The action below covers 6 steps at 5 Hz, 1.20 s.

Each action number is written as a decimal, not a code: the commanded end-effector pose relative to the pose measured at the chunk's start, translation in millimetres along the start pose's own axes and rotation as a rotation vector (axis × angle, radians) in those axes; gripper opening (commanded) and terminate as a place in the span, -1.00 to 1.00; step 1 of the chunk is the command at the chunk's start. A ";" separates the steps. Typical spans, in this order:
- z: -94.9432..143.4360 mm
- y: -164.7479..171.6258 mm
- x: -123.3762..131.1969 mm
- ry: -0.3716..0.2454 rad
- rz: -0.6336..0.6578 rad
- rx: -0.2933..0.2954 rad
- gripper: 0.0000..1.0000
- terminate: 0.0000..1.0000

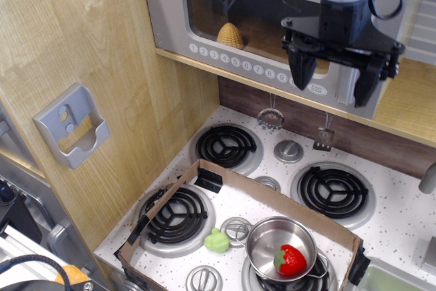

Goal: Open microwave

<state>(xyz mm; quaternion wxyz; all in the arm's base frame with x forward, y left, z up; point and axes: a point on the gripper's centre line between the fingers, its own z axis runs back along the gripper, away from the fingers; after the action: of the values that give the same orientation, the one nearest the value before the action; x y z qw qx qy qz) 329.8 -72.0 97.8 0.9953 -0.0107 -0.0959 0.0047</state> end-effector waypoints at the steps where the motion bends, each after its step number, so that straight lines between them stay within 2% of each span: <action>1: 18.1 -9.3 29.5 -0.065 -0.027 0.025 1.00 -1.00; 4: 14.4 -9.1 52.3 -0.079 -0.071 0.027 1.00 -1.00; 5: 14.0 -7.8 52.2 -0.085 -0.077 0.028 -1.00 -1.00; 6: 11.5 -7.4 44.6 -0.097 -0.048 0.041 -1.00 -1.00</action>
<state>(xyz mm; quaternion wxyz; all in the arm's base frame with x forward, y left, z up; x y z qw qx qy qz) 368.2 -76.9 96.9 0.9932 0.0164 -0.1147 -0.0137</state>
